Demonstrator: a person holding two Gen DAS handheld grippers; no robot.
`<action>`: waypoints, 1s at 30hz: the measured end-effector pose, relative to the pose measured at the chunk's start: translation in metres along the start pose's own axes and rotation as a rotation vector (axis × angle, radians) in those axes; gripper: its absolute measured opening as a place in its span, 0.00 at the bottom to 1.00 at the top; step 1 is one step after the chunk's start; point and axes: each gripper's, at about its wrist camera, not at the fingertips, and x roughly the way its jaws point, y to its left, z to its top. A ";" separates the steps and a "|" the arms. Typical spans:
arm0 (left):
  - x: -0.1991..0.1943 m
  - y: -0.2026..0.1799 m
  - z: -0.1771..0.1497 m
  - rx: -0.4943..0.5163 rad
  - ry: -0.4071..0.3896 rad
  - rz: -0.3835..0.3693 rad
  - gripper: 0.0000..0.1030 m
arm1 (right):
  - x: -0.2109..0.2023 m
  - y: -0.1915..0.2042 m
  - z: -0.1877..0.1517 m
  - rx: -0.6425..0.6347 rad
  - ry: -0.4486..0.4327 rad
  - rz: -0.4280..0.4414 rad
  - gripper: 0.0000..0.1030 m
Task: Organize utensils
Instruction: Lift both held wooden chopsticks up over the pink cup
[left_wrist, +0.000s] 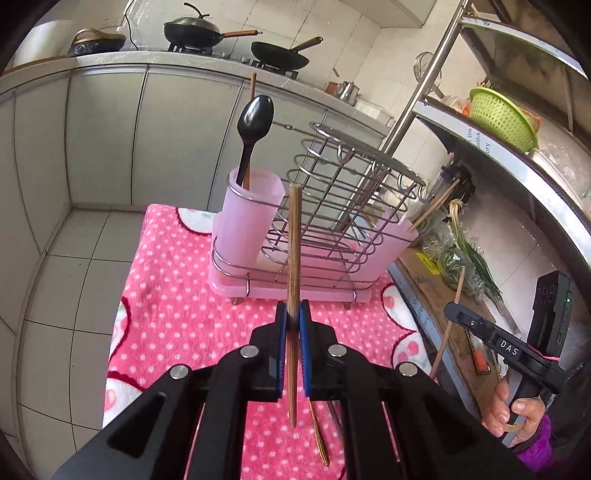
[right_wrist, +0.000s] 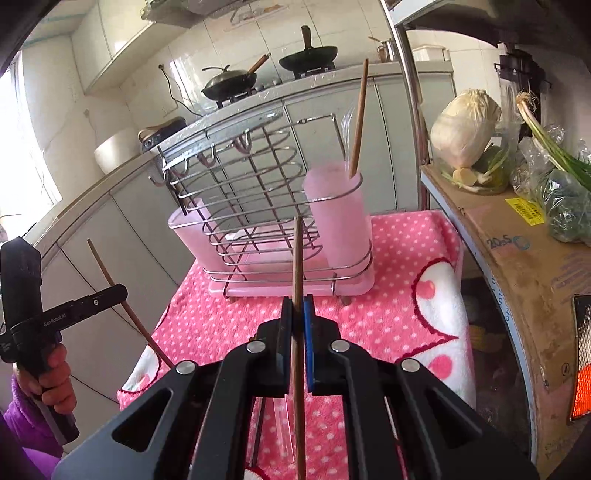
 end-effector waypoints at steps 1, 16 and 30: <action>-0.003 -0.001 0.002 -0.002 -0.013 -0.005 0.06 | -0.004 -0.001 0.002 0.001 -0.015 -0.001 0.06; -0.055 -0.013 0.058 0.023 -0.229 0.030 0.06 | -0.042 0.010 0.086 -0.051 -0.183 0.003 0.06; -0.082 -0.023 0.145 0.038 -0.423 0.060 0.06 | -0.078 0.017 0.175 -0.080 -0.354 -0.009 0.06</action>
